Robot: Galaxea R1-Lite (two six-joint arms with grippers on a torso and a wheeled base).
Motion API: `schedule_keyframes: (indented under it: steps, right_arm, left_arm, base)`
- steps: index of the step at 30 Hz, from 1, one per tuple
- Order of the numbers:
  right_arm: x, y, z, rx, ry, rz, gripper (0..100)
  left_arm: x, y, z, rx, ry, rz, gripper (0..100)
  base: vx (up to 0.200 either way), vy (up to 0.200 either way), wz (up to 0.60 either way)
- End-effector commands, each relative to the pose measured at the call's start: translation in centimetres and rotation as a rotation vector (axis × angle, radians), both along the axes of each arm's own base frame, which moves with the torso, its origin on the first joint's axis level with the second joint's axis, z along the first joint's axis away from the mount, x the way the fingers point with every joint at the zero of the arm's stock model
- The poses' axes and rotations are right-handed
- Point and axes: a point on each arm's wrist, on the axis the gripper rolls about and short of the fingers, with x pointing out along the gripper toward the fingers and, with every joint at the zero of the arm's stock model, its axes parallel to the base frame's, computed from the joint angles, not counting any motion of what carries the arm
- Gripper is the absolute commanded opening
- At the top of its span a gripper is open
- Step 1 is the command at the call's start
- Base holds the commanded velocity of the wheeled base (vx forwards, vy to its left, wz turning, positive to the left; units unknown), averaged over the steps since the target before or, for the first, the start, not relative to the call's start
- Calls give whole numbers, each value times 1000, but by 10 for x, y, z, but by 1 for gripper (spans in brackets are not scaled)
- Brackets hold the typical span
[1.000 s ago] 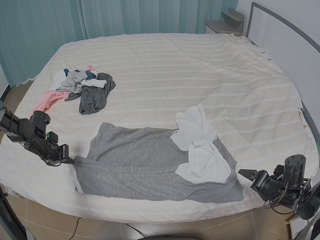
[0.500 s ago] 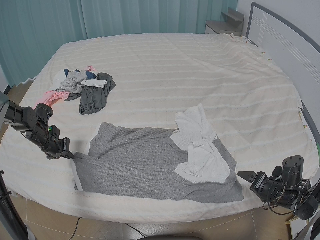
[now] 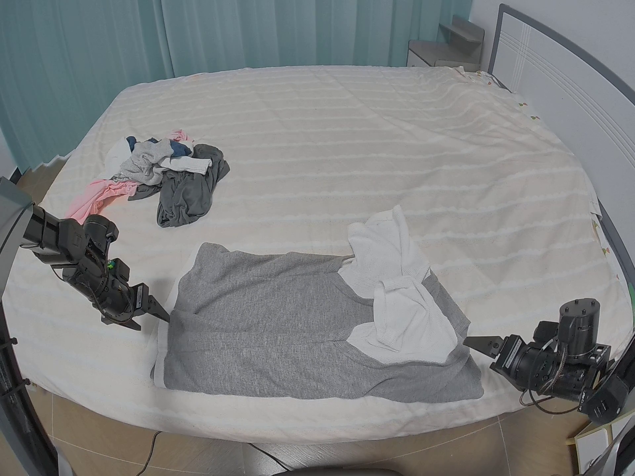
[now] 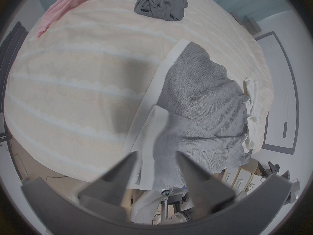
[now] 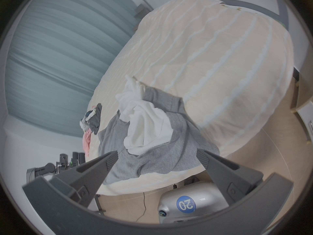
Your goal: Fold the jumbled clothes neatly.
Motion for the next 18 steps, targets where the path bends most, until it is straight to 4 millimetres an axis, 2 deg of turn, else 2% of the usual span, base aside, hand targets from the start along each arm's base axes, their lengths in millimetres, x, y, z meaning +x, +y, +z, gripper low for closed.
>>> schedule_keyframes:
  steps: [1, 4, 9, 15, 18]
  right_arm:
    - [47, -23, -14, -45, -32, 66, 100]
    - [68, -30, -24, -58, -51, 149, 100]
    - [100, -26, -36, -106, -36, 256, 100]
    - [116, -22, -34, -139, -46, 375, 100]
    - [126, -20, -36, -129, -28, 418, 100]
  left_arm:
    - [-7, 1, 15, 3, -34, 10, 100]
    - [-19, 2, 22, 7, -43, 8, 100]
    - [-44, -2, 33, -6, -53, -2, 100]
    - [-58, -13, 34, -47, -48, -63, 100]
    - [-62, -33, 25, -67, -8, -125, 100]
  base:
    - [0, 0, 0]
    - [0, 0, 0]
    - [0, 0, 0]
    - [0, 0, 0]
    - [0, 0, 0]
